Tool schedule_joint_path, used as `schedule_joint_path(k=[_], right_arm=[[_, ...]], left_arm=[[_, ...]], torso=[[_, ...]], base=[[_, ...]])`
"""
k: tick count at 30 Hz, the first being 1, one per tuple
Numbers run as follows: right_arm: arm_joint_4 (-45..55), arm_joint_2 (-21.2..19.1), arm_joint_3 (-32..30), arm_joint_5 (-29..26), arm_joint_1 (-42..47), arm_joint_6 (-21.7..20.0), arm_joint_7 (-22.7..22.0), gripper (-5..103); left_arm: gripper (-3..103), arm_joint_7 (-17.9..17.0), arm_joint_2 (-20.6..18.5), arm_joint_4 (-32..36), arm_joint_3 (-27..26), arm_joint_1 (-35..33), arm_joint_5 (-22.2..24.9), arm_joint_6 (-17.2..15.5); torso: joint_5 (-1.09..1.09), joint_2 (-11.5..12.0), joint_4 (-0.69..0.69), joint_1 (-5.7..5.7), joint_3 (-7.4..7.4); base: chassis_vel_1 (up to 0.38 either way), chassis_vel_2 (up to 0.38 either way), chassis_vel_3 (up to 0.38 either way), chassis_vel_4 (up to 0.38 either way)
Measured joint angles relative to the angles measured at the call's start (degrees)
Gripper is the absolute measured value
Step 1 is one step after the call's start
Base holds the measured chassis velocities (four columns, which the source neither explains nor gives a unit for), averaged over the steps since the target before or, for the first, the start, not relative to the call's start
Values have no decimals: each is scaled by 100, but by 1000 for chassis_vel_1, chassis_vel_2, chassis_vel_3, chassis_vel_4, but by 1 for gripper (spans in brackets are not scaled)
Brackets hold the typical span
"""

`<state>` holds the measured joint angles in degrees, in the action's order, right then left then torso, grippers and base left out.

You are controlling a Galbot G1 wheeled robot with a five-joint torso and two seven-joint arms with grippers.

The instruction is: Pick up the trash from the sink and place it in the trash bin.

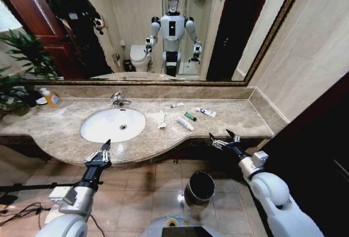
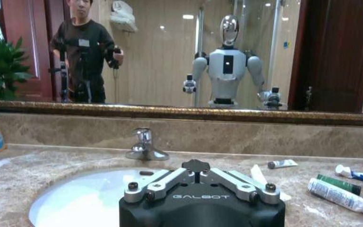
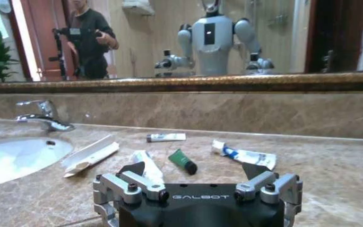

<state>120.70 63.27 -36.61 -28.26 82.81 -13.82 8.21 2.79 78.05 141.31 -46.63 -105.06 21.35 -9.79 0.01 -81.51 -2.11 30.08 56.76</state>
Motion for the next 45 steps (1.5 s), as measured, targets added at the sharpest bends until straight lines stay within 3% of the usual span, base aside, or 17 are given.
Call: schedule_joint_path(k=[14, 27, 44, 45], right_arm=[[-855, -83, 1078, 166, -1454, -296, 245, 100], [-1966, 105, 2043, 10, -2820, -1215, 229, 100], [-2608, 279, 2311, 306, -3310, -1187, 236, 103], [-2644, 291, 2321, 331, -3344, -1178, 231, 99]], left_arm=[[0, 0, 0, 0, 0, 0, 0, 0], [0, 0, 0, 1, 0, 0, 0, 0], [0, 0, 0, 0, 0, 0, 0, 0], [0, 0, 0, 0, 0, 0, 0, 0]], torso=[[-1, 0, 0, 0, 0], [0, 0, 0, 0, 0], [-1, 0, 0, 0, 0], [-1, 0, 0, 0, 0]], base=[[0, 0, 0, 0], [0, 0, 0, 0], [0, 0, 0, 0], [0, 0, 0, 0]])
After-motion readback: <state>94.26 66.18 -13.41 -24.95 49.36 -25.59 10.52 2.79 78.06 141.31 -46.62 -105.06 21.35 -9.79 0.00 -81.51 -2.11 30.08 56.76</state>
